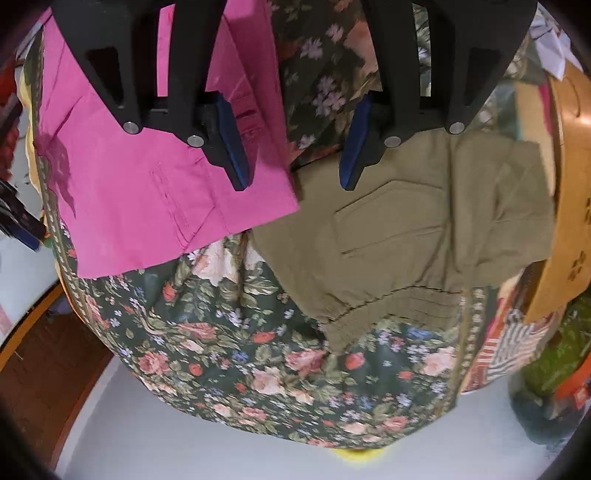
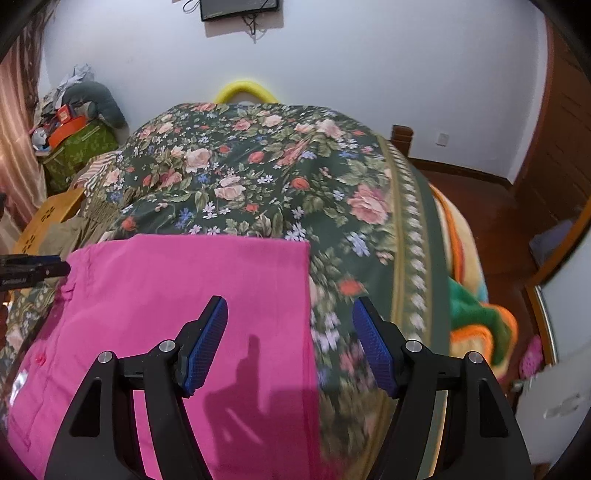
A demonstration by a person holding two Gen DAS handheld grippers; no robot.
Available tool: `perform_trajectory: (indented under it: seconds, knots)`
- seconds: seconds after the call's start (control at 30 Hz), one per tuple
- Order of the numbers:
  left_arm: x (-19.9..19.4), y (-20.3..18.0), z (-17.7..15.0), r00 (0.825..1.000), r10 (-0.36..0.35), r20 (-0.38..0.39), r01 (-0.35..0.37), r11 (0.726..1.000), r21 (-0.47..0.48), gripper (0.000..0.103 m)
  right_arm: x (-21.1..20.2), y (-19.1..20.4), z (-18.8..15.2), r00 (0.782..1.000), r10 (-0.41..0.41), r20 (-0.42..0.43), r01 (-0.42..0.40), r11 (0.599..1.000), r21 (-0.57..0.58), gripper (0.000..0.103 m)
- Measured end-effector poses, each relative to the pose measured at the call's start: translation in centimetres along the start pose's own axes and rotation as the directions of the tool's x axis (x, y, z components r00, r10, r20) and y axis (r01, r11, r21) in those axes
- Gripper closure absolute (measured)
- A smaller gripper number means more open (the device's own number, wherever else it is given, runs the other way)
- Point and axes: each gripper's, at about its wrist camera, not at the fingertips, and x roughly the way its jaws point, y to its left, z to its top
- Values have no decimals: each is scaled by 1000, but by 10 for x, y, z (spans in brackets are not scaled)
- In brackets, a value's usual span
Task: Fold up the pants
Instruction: 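Move both open tools to the edge of the pink trousers, then grasp the trouser edge with both tools, lift and fold it over, release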
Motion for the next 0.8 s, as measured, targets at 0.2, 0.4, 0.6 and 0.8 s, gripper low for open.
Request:
perform_trajectory:
  seconds: [0.2,0.4,0.6,0.8]
  knots:
    - [14,-11,2,1000,-17,1,17,998,60,51,37,-5,14,999,15,-36,-14,1000,9,37]
    - [23,-9,5,998,-55,-13,56,996,68,51,64,-12,20,995,65,-74,-60,996,66,37]
    - [24,-12,7,997,-78,-6,79,994,72,65,68,-11,22,993,115,-40,-111,989,96,74]
    - [17,-24,8,999,-37,-3,38,996,79,87,64,-7,24,996,81,-40,-78,994,81,98]
